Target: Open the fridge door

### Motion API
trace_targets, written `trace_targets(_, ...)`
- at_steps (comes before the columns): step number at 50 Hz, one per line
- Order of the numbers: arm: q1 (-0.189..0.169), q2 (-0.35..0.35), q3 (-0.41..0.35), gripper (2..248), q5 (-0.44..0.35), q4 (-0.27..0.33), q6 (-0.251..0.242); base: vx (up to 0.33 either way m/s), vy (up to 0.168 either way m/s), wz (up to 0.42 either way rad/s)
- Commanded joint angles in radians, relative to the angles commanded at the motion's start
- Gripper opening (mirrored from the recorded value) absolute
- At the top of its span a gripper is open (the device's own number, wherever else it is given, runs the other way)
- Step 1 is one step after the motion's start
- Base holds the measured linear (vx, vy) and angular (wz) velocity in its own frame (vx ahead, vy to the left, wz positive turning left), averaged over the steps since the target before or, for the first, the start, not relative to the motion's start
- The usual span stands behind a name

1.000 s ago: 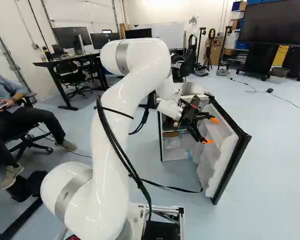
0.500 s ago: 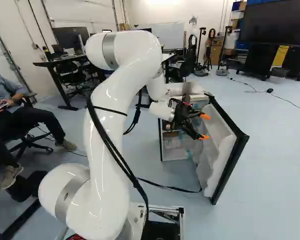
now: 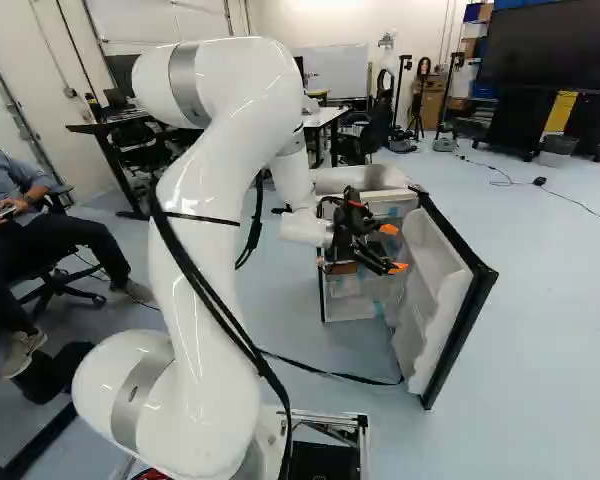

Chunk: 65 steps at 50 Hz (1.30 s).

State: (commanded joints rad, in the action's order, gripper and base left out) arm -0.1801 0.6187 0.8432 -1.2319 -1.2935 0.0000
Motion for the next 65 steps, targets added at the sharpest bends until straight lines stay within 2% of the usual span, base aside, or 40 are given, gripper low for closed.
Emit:
trace_targets(10, 0.013, -0.023, -0.038, 247, 0.0, 0.057, 0.0, 0.0, 0.0, 0.0)
trace_targets(39, 0.018, -0.045, -0.058, 247, 0.008, 0.094, 0.0, 0.0, 0.0, 0.0)
trace_targets(65, 0.032, -0.12, -0.119, 247, 0.039, 0.199, 0.0, 0.0, 0.0, 0.0)
